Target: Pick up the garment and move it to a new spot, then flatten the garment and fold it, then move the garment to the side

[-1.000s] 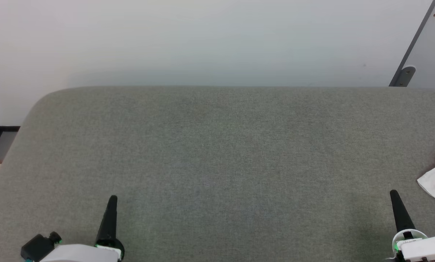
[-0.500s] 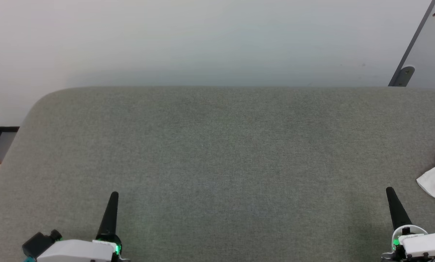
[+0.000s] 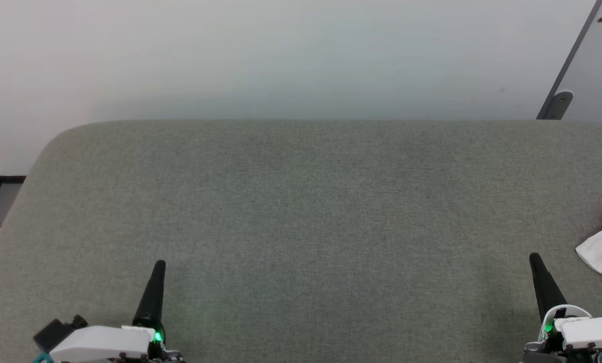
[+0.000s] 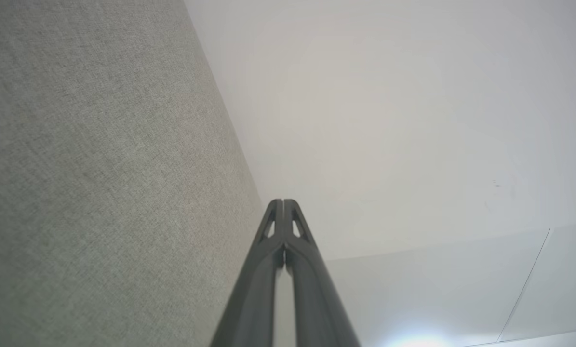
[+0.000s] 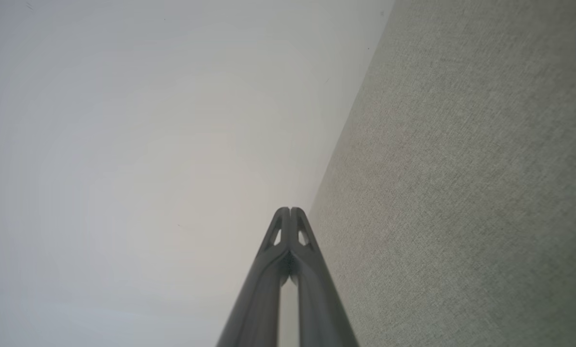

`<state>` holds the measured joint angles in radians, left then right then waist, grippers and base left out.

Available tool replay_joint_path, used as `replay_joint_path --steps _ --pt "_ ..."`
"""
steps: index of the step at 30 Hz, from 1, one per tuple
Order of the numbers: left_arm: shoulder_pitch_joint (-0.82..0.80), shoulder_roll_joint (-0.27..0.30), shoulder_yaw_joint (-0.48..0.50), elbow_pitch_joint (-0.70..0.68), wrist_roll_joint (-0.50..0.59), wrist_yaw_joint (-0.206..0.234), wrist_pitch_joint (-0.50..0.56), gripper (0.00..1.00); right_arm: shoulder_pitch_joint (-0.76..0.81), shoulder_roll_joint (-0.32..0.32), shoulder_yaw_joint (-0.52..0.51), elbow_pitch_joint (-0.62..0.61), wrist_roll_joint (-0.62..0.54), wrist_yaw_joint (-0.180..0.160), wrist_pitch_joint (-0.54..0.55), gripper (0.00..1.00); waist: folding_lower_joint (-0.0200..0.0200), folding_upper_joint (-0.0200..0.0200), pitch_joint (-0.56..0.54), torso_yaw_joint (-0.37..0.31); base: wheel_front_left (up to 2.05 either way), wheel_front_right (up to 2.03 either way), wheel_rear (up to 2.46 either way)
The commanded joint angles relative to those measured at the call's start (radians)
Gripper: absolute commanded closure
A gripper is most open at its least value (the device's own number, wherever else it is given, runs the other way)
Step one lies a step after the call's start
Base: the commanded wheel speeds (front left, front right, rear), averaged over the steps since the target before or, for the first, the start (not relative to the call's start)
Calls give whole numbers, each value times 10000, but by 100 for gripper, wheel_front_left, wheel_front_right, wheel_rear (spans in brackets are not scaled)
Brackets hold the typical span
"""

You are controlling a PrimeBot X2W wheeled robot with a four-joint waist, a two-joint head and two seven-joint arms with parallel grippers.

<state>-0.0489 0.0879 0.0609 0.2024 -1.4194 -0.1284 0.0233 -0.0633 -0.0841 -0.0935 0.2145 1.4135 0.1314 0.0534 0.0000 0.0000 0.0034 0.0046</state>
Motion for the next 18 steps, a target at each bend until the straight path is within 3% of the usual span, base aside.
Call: replay_joint_path --steps 1,18 --pt "-179 -12 37 -16 -181 -32 50 100 -165 38 -61 -8 181 -10 55 100 0 0 0 -2 0 0 0" --pt "-453 -89 153 252 -1381 -37 424 100 -357 200 -127 183 1279 -12 371 100 0 0 -2 -26 0 0 0"
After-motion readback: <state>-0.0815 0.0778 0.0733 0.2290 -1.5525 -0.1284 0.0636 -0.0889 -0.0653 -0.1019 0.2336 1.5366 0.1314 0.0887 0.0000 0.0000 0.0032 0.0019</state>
